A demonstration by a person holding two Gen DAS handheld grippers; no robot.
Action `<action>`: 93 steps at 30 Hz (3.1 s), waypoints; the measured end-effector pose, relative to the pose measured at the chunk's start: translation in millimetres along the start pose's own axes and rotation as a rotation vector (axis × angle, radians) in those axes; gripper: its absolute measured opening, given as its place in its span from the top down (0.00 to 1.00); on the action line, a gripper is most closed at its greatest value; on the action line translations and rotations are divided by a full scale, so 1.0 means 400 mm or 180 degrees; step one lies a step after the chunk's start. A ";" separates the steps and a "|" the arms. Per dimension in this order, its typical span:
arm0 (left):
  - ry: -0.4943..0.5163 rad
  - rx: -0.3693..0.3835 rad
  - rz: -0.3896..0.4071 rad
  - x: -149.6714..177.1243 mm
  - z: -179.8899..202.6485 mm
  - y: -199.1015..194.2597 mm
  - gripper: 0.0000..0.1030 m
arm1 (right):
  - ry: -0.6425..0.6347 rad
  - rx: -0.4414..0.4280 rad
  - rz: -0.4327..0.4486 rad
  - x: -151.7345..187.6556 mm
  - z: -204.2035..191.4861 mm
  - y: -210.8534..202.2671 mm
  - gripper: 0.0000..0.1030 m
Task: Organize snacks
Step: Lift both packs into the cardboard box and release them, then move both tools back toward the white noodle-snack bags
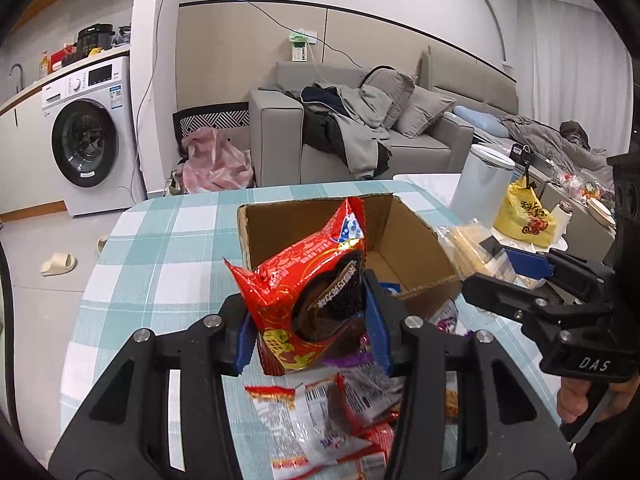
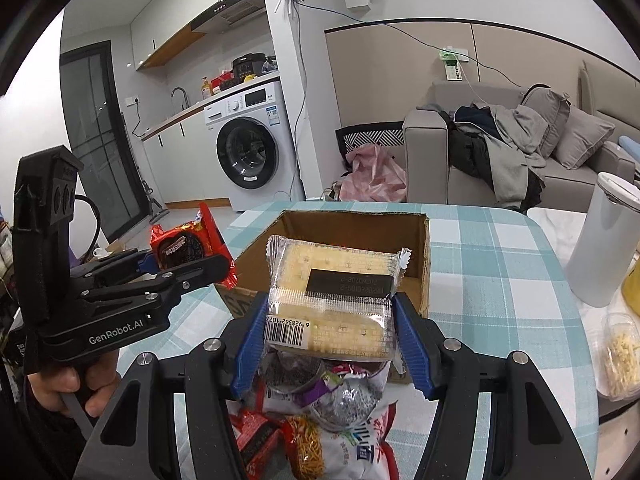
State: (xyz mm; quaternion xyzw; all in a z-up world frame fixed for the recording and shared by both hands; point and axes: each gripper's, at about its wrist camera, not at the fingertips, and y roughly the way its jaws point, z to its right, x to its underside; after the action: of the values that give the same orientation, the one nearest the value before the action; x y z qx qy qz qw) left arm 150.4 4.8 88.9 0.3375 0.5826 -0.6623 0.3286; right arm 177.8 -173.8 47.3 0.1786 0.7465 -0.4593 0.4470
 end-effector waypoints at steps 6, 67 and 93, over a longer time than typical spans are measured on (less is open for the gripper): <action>-0.0025 -0.0021 -0.0009 -0.022 -0.016 0.055 0.58 | -0.0015 0.0036 -0.0022 -0.023 0.006 0.030 0.40; -0.0051 -0.0245 -0.0162 0.107 -0.072 -0.050 0.01 | -0.0146 0.0238 -0.0304 0.063 0.027 0.001 0.00; -0.0141 -0.0275 -0.0633 0.245 -0.082 0.012 0.01 | 0.0035 0.0197 -0.0781 0.181 0.060 0.043 0.00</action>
State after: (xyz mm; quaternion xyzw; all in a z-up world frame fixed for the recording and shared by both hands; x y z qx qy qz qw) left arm 101.8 32.7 2.0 0.2489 0.6339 -0.6732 0.2882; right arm 162.8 -195.7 -26.2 0.1021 0.7506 -0.5324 0.3776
